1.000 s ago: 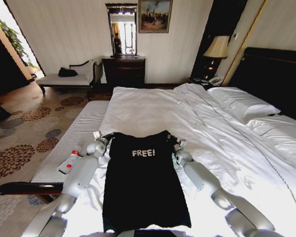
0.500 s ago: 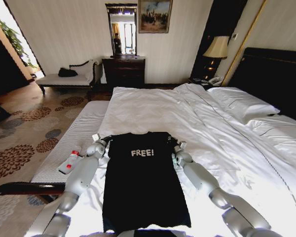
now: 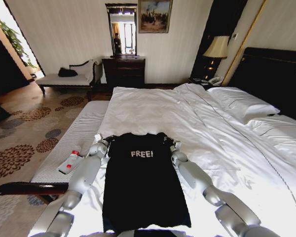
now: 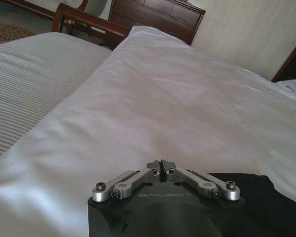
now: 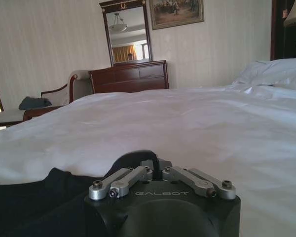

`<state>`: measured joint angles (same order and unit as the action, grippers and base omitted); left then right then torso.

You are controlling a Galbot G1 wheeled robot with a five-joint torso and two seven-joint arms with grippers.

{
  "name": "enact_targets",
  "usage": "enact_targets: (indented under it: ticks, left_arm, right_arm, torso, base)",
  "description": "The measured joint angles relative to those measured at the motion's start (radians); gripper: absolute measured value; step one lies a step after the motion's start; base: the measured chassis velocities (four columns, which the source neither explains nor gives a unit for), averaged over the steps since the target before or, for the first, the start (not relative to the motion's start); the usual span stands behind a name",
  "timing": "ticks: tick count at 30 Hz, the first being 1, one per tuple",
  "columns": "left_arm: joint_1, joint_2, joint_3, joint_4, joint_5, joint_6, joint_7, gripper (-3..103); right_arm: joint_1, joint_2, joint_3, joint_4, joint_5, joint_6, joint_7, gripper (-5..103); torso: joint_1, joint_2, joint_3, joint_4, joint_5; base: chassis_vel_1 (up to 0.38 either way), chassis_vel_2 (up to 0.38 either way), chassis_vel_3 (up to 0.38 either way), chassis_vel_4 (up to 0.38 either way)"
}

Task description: Fold the clothes on the bed.

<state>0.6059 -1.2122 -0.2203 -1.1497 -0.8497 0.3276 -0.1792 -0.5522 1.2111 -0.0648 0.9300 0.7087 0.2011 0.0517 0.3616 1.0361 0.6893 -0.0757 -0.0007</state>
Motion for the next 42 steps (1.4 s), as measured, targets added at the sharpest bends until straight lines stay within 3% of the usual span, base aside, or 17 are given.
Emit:
enact_targets:
  ticks: [2, 3, 6, 11, 14, 15, 19, 22, 24, 26, 27, 30, 32, 34, 36, 39, 42]
  left_arm:
    - [0.020, 0.018, -0.016, -0.034, -0.006, -0.003, -0.018, -1]
    - [0.020, 0.018, -0.016, -0.034, -0.006, -0.003, -0.018, -1]
    - [0.059, 0.049, -0.055, -0.107, -0.024, -0.008, -0.039, 15]
    - [0.103, 0.077, -0.109, -0.206, -0.039, -0.035, -0.043, 26]
    - [0.168, 0.102, -0.187, -0.331, -0.087, -0.053, -0.050, 42]
    - [0.168, 0.102, -0.187, -0.331, -0.087, -0.053, -0.050, 42]
    - [0.239, 0.113, -0.275, -0.427, -0.156, -0.048, -0.084, 58]
    - [0.342, 0.115, -0.400, -0.547, -0.206, -0.021, -0.133, 75]
    - [0.373, 0.121, -0.429, -0.584, -0.195, -0.019, -0.135, 75]
    - [0.428, 0.138, -0.466, -0.655, -0.163, -0.025, -0.116, 85]
    - [0.428, 0.138, -0.466, -0.655, -0.163, -0.025, -0.116, 85]
    - [0.486, 0.152, -0.516, -0.758, -0.194, -0.028, -0.098, 98]
    - [0.488, 0.152, -0.519, -0.774, -0.207, -0.028, -0.098, 100]
    - [0.501, 0.149, -0.543, -0.825, -0.229, -0.028, -0.092, 100]
    - [0.551, 0.146, -0.597, -0.877, -0.228, -0.030, -0.085, 100]
    - [0.600, 0.145, -0.642, -0.922, -0.232, -0.030, -0.085, 100]
    - [0.645, 0.140, -0.679, -0.959, -0.244, -0.029, -0.090, 100]
  right_arm:
    - [-0.015, -0.014, 0.019, 0.041, 0.000, 0.001, 0.003, 14]
    - [-0.015, -0.014, 0.019, 0.041, 0.000, 0.001, 0.003, 14]
    - [-0.037, -0.046, 0.050, 0.123, 0.012, 0.002, 0.014, 30]
    - [-0.071, -0.098, 0.089, 0.246, 0.040, 0.003, 0.026, 41]
    - [-0.150, -0.182, 0.155, 0.425, 0.133, -0.018, 0.051, 57]
    - [-0.150, -0.182, 0.155, 0.425, 0.133, -0.018, 0.051, 57]
    - [-0.243, -0.240, 0.213, 0.545, 0.249, -0.062, 0.078, 74]
    - [-0.362, -0.275, 0.303, 0.682, 0.400, -0.152, 0.121, 90]
    - [-0.391, -0.278, 0.327, 0.717, 0.446, -0.181, 0.135, 90]
    - [-0.438, -0.275, 0.369, 0.781, 0.541, -0.264, 0.181, 98]
    - [-0.438, -0.275, 0.369, 0.781, 0.541, -0.264, 0.181, 98]
    - [-0.511, -0.250, 0.428, 0.861, 0.683, -0.393, 0.266, 100]
    - [-0.530, -0.241, 0.445, 0.873, 0.698, -0.407, 0.284, 100]
    - [-0.575, -0.203, 0.492, 0.896, 0.733, -0.451, 0.368, 100]
    - [-0.581, -0.159, 0.511, 0.896, 0.753, -0.478, 0.425, 100]
    - [-0.583, -0.130, 0.520, 0.891, 0.756, -0.492, 0.441, 100]
    - [-0.585, -0.108, 0.526, 0.886, 0.755, -0.498, 0.439, 100]
  torso:
    - [0.000, 0.000, 0.000, -0.0001, 0.0000]
    - [0.000, 0.000, 0.000, -0.0001, 0.0000]
    - [0.000, 0.000, 0.000, 0.0006, 0.0002]
    - [0.000, 0.000, 0.000, 0.0004, 0.0001]
    - [0.000, 0.000, 0.000, -0.0002, -0.0001]
    - [0.000, 0.000, 0.000, -0.0002, -0.0001]
    - [0.000, 0.000, 0.000, -0.0002, 0.0002]
    - [0.000, 0.000, 0.000, 0.0003, -0.0001]
    - [0.000, 0.000, 0.000, 0.0005, 0.0000]
    - [0.000, 0.000, 0.000, 0.0005, 0.0001]
    - [0.000, 0.000, 0.000, 0.0005, 0.0001]
    - [0.000, 0.000, 0.000, 0.0010, 0.0005]
    - [0.000, 0.000, 0.000, 0.0011, 0.0003]
    - [0.000, 0.000, 0.000, -0.0019, 0.0000]
    - [0.000, 0.000, 0.000, -0.0004, 0.0002]
    - [0.000, 0.000, 0.000, 0.0012, 0.0002]
    - [0.000, 0.000, 0.000, 0.0011, 0.0002]
  base:
    - [0.000, 0.000, 0.000, 0.000]
    - [0.000, 0.000, 0.000, 0.000]
    - [0.000, 0.000, 0.000, 0.000]
    - [0.000, 0.000, 0.000, 0.000]
    - [0.000, 0.000, 0.000, 0.000]
    - [0.000, 0.000, 0.000, 0.000]
    - [0.000, 0.000, 0.000, 0.000]
    - [0.000, 0.000, 0.000, 0.000]
    - [0.000, 0.000, 0.000, 0.000]
    - [0.000, 0.000, 0.000, 0.000]
    - [0.000, 0.000, 0.000, 0.000]
    - [0.000, 0.000, 0.000, 0.000]
    - [0.000, 0.000, 0.000, 0.000]
    - [0.000, 0.000, 0.000, 0.000]
    - [0.000, 0.000, 0.000, 0.000]
    - [0.000, 0.000, 0.000, 0.000]
    - [0.000, 0.000, 0.000, 0.000]
